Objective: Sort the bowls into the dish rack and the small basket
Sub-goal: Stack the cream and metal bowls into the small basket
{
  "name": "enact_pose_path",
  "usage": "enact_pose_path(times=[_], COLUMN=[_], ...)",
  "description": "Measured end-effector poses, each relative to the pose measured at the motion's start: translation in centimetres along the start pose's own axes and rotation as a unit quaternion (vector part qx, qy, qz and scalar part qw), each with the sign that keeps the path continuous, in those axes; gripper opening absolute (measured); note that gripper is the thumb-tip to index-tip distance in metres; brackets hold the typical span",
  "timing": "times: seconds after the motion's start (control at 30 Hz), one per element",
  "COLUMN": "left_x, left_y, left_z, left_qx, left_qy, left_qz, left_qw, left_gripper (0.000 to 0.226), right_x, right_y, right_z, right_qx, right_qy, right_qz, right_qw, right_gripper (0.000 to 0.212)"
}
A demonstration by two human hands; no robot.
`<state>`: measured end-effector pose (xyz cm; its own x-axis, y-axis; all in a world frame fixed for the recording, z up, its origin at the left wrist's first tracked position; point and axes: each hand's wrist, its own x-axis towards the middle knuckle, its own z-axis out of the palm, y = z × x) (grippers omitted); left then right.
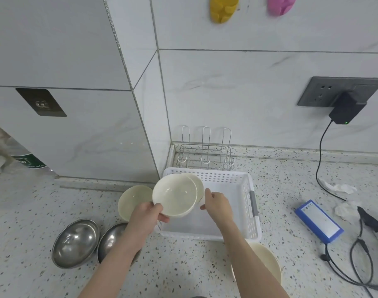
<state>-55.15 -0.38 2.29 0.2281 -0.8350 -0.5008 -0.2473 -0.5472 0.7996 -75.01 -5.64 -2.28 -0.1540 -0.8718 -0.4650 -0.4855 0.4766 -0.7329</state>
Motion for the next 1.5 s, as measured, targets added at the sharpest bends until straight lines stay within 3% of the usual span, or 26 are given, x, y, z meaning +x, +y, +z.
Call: enact_pose_path(times=[0.13, 0.3, 0.43, 0.57, 0.73, 1.1, 1.27, 1.37, 1.43, 1.5], left_x=[1.4, 3.0, 4.0, 4.7, 5.4, 6.6, 6.9, 6.7, 6.3, 5.7], left_y=[0.9, 1.4, 1.4, 1.0, 0.4, 0.2, 0.0, -0.2, -0.3, -0.1], left_z=[1.1, 2.3, 2.8, 2.6, 2.6, 2.6, 2.4, 2.1, 1.8, 1.5], left_qx=[0.031, 0.061, 0.061, 0.052, 0.108, 0.216, 0.119, 0.044, -0.004, -0.038], left_qy=[-0.004, 0.004, -0.009, 0.036, 0.071, 0.078, 0.069, 0.064, 0.063, 0.056], left_qz=[0.027, 0.043, 0.043, 0.076, 0.12, 0.111, 0.095, 0.08, 0.067, 0.053], left_qw=[0.999, 0.997, 0.997, 0.995, 0.984, 0.967, 0.986, 0.994, 0.996, 0.996], left_gripper=[0.019, 0.015, 0.016, 0.035, 0.023, 0.027, 0.023, 0.022, 0.02, 0.018], right_x=[-1.1, -1.3, -0.7, -0.1, 0.3, 0.7, 0.8, 0.3, -0.2, -0.6], right_y=[-0.4, -1.4, -1.6, -1.8, -1.9, -2.1, -1.8, -1.3, -1.0, -0.8], right_z=[-1.3, -1.5, -1.3, -0.8, -0.1, 0.3, -0.1, -0.4, -0.3, -0.2], right_qx=[0.069, 0.024, 0.006, 0.013, 0.0, -0.044, -0.047, -0.055, 0.01, 0.129], right_qy=[0.024, -0.001, 0.016, 0.015, 0.025, 0.018, -0.002, 0.004, -0.024, -0.071], right_qz=[-0.062, -0.12, -0.105, -0.089, -0.082, -0.073, -0.062, -0.023, 0.024, 0.062], right_qw=[0.995, 0.992, 0.994, 0.996, 0.996, 0.996, 0.997, 0.998, 0.999, 0.987], right_gripper=[0.023, 0.028, 0.035, 0.033, 0.035, 0.039, 0.043, 0.058, 0.055, 0.039])
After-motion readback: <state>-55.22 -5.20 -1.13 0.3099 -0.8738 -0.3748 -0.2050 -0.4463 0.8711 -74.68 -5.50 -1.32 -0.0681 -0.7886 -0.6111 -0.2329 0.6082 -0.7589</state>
